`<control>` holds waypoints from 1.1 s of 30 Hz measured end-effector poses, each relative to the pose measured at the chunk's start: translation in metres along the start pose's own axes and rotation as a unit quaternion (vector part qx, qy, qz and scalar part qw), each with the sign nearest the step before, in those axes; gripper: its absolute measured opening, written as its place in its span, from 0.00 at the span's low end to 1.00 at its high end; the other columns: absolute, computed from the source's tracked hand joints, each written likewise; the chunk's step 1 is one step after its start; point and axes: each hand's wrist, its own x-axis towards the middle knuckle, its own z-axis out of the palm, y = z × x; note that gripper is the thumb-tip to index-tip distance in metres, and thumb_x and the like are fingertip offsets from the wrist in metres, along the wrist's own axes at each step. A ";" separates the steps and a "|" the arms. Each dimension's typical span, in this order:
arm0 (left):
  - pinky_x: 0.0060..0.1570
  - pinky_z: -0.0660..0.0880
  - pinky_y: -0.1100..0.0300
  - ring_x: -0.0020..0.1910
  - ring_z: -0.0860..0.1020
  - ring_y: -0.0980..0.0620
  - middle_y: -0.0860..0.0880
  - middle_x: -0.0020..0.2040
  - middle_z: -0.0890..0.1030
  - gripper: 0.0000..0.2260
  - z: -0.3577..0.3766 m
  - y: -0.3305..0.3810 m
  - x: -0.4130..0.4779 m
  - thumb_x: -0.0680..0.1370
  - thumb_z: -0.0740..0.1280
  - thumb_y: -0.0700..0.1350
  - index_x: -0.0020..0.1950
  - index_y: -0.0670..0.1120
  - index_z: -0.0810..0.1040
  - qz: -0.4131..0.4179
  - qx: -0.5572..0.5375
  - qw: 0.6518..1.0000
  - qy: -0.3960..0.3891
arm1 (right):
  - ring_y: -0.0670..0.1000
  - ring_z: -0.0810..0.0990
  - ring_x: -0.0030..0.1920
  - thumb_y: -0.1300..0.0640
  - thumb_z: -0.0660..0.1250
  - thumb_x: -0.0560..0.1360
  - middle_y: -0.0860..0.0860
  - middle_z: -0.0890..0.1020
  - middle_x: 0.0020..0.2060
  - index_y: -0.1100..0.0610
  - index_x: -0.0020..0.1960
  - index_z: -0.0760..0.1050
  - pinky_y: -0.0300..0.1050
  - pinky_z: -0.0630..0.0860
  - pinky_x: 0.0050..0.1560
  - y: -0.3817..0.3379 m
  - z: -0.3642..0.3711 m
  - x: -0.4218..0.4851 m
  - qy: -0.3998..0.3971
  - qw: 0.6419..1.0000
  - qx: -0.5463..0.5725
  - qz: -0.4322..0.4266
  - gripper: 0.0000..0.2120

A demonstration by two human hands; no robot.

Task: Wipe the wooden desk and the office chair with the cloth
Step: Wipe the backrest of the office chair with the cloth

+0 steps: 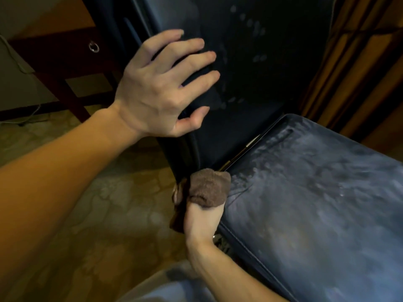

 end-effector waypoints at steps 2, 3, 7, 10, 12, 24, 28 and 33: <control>0.72 0.65 0.45 0.67 0.79 0.40 0.43 0.67 0.81 0.22 0.000 0.000 0.000 0.79 0.63 0.56 0.66 0.44 0.82 -0.003 0.004 1.000 -0.004 | 0.47 0.77 0.65 0.70 0.69 0.77 0.47 0.77 0.66 0.52 0.79 0.63 0.39 0.70 0.67 -0.003 0.000 0.014 -0.019 0.999 -0.029 0.027 0.35; 0.72 0.64 0.45 0.67 0.79 0.40 0.43 0.67 0.81 0.22 0.000 0.001 -0.001 0.79 0.63 0.56 0.66 0.45 0.82 -0.006 0.005 1.000 -0.009 | 0.50 0.77 0.66 0.70 0.69 0.77 0.52 0.77 0.67 0.53 0.78 0.64 0.43 0.72 0.68 0.001 0.002 0.022 -0.029 0.998 -0.026 0.051 0.33; 0.72 0.63 0.45 0.67 0.78 0.39 0.43 0.67 0.81 0.23 0.002 -0.001 0.001 0.78 0.64 0.57 0.66 0.45 0.82 -0.005 0.015 1.000 -0.024 | 0.50 0.86 0.47 0.74 0.69 0.74 0.56 0.86 0.48 0.63 0.65 0.75 0.45 0.83 0.49 -0.016 0.002 0.033 -0.041 0.988 0.019 0.150 0.20; 0.72 0.63 0.45 0.68 0.78 0.40 0.43 0.68 0.80 0.23 0.000 0.000 0.004 0.79 0.63 0.57 0.67 0.45 0.81 0.001 0.012 0.999 -0.045 | 0.53 0.84 0.35 0.72 0.67 0.72 0.56 0.82 0.35 0.64 0.47 0.78 0.44 0.82 0.36 -0.039 -0.004 0.032 -0.045 0.973 0.084 0.210 0.08; 0.73 0.62 0.45 0.70 0.76 0.40 0.43 0.70 0.78 0.23 -0.005 -0.003 0.009 0.80 0.62 0.56 0.70 0.45 0.80 0.013 0.018 0.997 -0.073 | 0.61 0.85 0.46 0.67 0.67 0.68 0.60 0.83 0.41 0.62 0.49 0.78 0.51 0.84 0.44 -0.055 -0.009 0.030 -0.071 0.957 0.127 0.249 0.10; 0.78 0.41 0.35 0.83 0.49 0.40 0.38 0.83 0.52 0.33 -0.072 -0.074 0.036 0.81 0.59 0.59 0.80 0.40 0.63 -0.252 0.021 0.959 -0.129 | 0.50 0.76 0.59 0.59 0.75 0.70 0.57 0.77 0.62 0.62 0.76 0.61 0.44 0.71 0.66 -0.251 -0.011 0.038 0.041 0.980 -0.041 -0.191 0.39; 0.78 0.44 0.35 0.83 0.45 0.38 0.37 0.83 0.47 0.36 -0.075 -0.103 0.056 0.80 0.60 0.60 0.81 0.41 0.57 -0.386 -0.017 0.916 -0.110 | 0.50 0.76 0.63 0.52 0.77 0.73 0.52 0.77 0.66 0.53 0.77 0.60 0.44 0.69 0.67 -0.322 -0.009 0.064 0.014 0.954 -0.102 -0.282 0.39; 0.63 0.70 0.46 0.67 0.72 0.37 0.38 0.71 0.73 0.25 -0.063 -0.104 0.076 0.83 0.66 0.50 0.77 0.43 0.66 -0.549 -0.126 0.826 0.008 | 0.58 0.77 0.66 0.31 0.68 0.63 0.51 0.80 0.65 0.42 0.69 0.73 0.60 0.72 0.69 -0.340 0.021 0.093 -0.044 0.918 -0.241 -0.312 0.36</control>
